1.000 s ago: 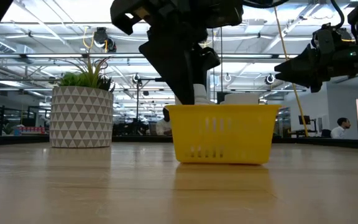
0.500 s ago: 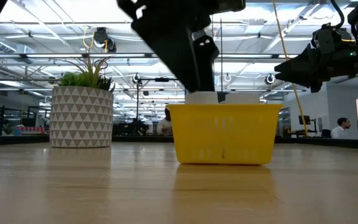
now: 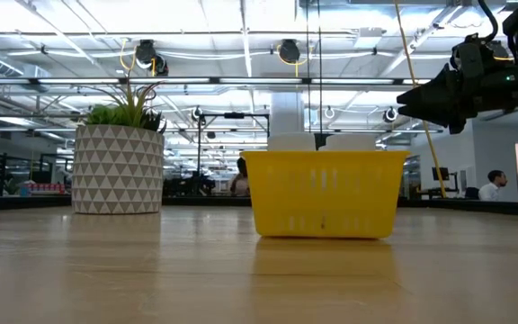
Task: Pick and place pill bottles into a basket
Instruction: Return to Home Position
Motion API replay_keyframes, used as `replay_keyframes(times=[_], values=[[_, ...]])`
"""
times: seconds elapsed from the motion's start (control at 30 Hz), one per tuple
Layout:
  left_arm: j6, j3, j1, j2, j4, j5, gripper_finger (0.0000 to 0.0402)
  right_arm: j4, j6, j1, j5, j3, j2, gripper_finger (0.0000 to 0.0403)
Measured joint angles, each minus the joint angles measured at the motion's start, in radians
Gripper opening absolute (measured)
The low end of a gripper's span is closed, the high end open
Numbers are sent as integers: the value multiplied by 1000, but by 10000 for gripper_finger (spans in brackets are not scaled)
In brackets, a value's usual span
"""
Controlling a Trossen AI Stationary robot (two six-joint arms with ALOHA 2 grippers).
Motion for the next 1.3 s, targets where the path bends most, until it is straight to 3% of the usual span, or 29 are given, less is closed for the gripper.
replay_keyframes(times=[0.13,0.27,0.5,0.7,0.9,0.97,1.13,1.3], values=[[49,-3,-25,-104,-98,-56,327,-5,0,0,0,0,2,174],[104,-109,-51,-225,-73,-119,331,-5,0,0,0,0,3,177],[122,-524,-70,-539,223,-143,322,-5,0,0,0,0,3,175],[40,-915,-69,-845,514,-278,328,3,14,0,0,0,2,175],[54,-1189,-65,-1088,702,-301,327,55,57,0,-15,0,3,177],[51,-1260,-55,-1152,760,-313,323,105,21,0,-109,0,3,176],[19,-1408,-9,-1302,828,-363,319,276,-68,0,-457,0,3,178],[-21,-1537,41,-1444,894,-376,327,359,-55,0,-608,0,3,175]])
